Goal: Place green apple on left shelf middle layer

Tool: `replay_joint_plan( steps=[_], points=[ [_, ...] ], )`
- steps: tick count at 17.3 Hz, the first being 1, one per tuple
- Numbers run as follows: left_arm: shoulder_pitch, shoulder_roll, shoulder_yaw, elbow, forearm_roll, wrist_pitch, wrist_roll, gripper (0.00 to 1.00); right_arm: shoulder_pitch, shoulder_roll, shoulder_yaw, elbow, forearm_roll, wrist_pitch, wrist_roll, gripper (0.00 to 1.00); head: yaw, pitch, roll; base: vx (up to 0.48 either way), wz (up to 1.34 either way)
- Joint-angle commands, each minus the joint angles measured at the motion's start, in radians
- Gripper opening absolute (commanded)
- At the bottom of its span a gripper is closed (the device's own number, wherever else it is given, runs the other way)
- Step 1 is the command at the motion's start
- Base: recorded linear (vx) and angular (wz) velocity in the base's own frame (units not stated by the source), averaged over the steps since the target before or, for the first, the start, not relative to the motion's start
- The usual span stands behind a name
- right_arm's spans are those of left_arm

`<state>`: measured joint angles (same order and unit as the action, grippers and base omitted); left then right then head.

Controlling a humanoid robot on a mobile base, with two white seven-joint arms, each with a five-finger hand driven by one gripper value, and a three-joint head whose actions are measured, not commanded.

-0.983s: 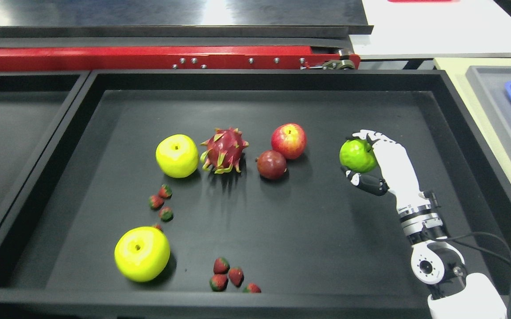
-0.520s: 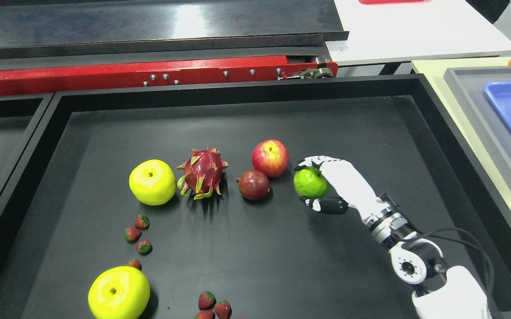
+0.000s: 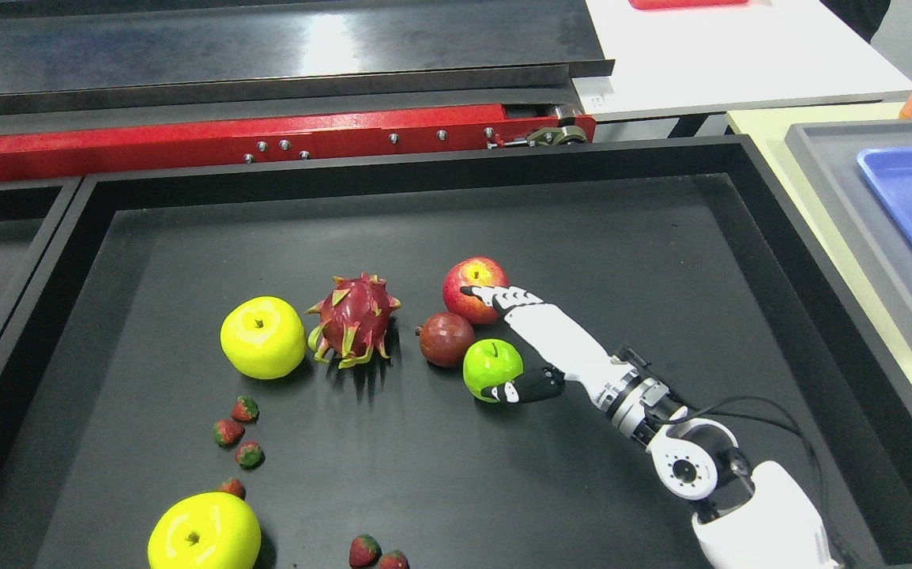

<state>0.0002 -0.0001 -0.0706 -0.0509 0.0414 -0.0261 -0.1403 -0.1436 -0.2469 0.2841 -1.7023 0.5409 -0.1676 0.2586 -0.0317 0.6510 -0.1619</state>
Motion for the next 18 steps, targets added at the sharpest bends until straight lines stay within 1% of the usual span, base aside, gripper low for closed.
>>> replay_joint_plan(
  steps=[1, 2, 4, 6, 11, 18],
  points=[
    [-0.012, 0.018, 0.0, -0.001, 0.0, 0.0, 0.001, 1.0, 0.108, 0.185, -0.223, 0.035, -0.295, 0.007, 0.004, 1.0, 0.0, 0.0, 0.0, -0.024, 0.0],
    [-0.012, 0.018, 0.0, 0.0, 0.0, 0.0, 0.001, 1.0, 0.13, 0.229, -0.288, 0.055, -0.364, 0.013, 0.007, 1.0, 0.0, 0.0, 0.0, -0.024, 0.0],
    [-0.012, 0.018, 0.0, 0.0, 0.0, 0.0, 0.001, 1.0, 0.18, 0.229, -0.353, 0.084, -0.494, 0.017, -0.001, 1.0, 0.0, 0.0, 0.0, 0.0, 0.0],
    [-0.012, 0.018, 0.0, 0.0, 0.0, 0.0, 0.001, 1.0, 0.225, 0.229, -0.355, 0.085, -0.573, 0.013, -0.005, 1.0, 0.0, 0.0, 0.0, 0.007, 0.0],
    [-0.012, 0.018, 0.0, 0.0, 0.0, 0.0, 0.001, 1.0, 0.256, 0.229, -0.382, 0.081, -0.59, 0.013, -0.005, 1.0, 0.0, 0.0, 0.0, 0.003, 0.0],
    [-0.012, 0.018, 0.0, -0.001, 0.0, 0.0, 0.001, 1.0, 0.265, 0.229, -0.376, 0.079, -0.59, 0.014, -0.004, 1.0, 0.0, 0.0, 0.0, 0.0, 0.0]
  ],
)
